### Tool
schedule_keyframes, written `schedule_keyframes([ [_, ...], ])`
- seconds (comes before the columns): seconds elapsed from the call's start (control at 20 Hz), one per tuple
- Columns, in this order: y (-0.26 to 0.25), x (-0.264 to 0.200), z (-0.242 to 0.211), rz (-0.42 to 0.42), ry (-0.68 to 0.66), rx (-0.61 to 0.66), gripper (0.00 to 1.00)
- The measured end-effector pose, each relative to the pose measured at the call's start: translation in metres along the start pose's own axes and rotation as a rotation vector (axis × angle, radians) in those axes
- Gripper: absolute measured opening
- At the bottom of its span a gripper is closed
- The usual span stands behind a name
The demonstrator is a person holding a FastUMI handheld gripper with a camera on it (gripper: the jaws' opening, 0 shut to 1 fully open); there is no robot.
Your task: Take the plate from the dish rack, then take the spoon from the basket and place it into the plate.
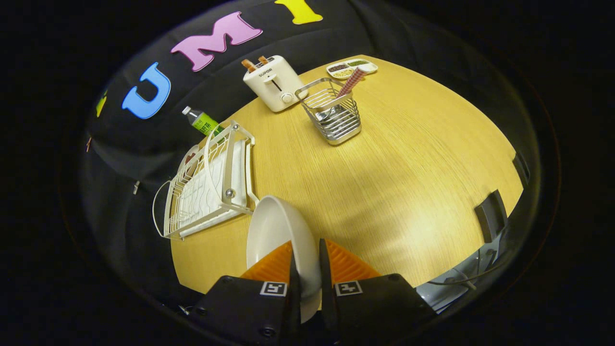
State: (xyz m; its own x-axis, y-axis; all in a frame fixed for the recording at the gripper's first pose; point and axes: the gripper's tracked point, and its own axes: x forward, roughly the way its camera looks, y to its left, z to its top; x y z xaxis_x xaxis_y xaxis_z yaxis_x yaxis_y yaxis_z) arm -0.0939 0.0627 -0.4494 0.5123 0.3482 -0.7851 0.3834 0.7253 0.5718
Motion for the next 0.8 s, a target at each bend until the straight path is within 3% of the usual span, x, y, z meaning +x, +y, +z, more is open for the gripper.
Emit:
schedule_keyframes([
  [0.5,-0.016,0.008,0.012,-0.039,-0.032,0.070,0.23],
  [0.6,-0.017,0.004,0.018,-0.035,-0.044,0.070,0.36],
  [0.7,-0.015,-0.002,0.026,-0.025,-0.064,0.065,0.38],
  [0.8,-0.011,-0.013,0.033,-0.011,-0.099,0.044,0.54],
])
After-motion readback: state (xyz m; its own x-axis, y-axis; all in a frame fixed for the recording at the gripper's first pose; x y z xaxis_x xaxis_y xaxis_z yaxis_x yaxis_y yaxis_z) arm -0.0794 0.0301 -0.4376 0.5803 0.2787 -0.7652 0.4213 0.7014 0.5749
